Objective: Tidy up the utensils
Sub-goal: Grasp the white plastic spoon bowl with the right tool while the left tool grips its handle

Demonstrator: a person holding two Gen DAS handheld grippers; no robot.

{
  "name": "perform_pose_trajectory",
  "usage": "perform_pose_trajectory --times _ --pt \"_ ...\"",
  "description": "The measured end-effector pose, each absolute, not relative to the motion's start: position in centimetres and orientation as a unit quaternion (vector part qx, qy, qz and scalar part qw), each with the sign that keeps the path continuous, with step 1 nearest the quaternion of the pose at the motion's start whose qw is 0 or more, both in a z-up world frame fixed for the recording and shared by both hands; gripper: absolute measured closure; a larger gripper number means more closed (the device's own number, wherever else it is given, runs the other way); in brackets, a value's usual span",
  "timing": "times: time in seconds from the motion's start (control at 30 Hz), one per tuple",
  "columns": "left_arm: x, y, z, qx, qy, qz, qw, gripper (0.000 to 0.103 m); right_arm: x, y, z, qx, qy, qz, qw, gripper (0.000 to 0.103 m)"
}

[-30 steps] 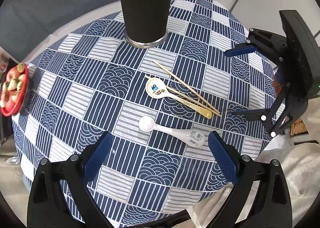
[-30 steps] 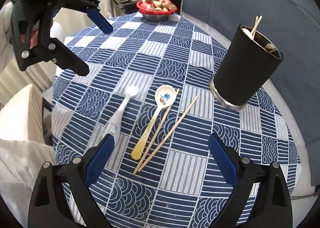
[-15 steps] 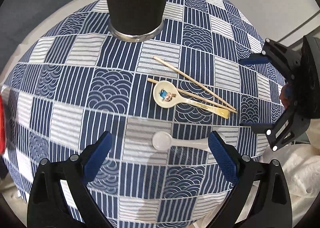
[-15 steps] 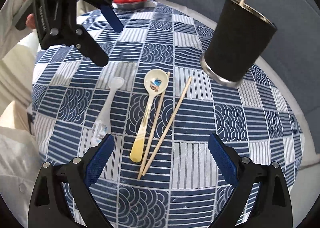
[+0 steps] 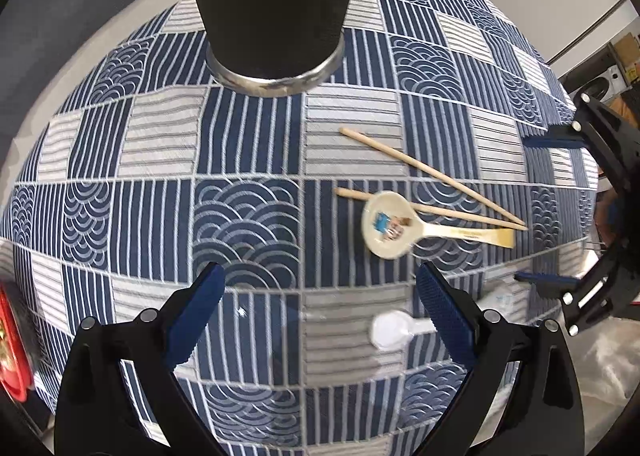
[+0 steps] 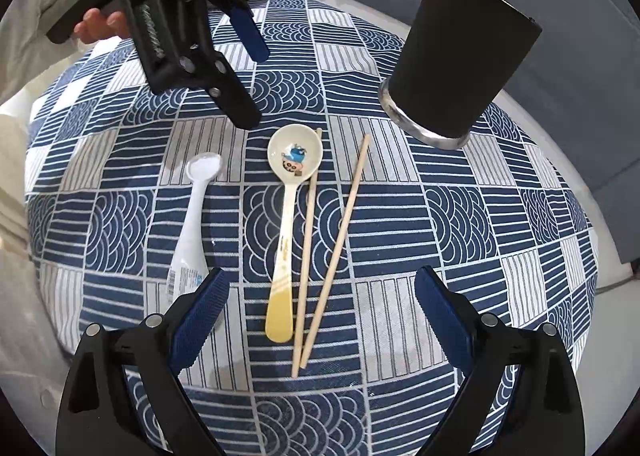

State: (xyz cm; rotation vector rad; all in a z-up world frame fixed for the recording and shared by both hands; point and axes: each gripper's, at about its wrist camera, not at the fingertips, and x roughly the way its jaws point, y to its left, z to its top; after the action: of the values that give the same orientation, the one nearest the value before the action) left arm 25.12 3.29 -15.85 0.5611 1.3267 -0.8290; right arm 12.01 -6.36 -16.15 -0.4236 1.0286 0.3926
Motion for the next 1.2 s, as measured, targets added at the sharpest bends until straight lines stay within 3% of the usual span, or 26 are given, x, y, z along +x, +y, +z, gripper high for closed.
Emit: perform_pose_trajectory --times 0.07,0.13,0.4,0.97,1.2 --pt "25.3 3.3 -16.2 0.246 0.583 -0.372 0.679 0.009 12.1 -5.9 -16.6 -0.204 0.481 0.179 0.834 0.018" --pt "25.5 3.2 -16.7 0.247 0.577 -0.376 0.681 0.009 12.2 -5.6 -17.0 -0.204 0.484 0.177 0.832 0.027" --pt "24.7 3.0 -17.8 0.273 0.571 -0.395 0.666 0.009 11.3 -4.8 -16.9 -0.176 0.492 0.199 0.829 0.031" --pt "20.1 6.7 -17.6 0.287 0.556 -0.485 0.611 0.013 7.5 -0.8 -16.8 -0.226 0.504 0.276 0.787 0.034" --pt "18.7 6.2 -17.9 0.308 0.518 -0.542 0.586 0.018 7.1 -0.1 -18.6 -0.246 0.516 0.275 0.773 0.045"
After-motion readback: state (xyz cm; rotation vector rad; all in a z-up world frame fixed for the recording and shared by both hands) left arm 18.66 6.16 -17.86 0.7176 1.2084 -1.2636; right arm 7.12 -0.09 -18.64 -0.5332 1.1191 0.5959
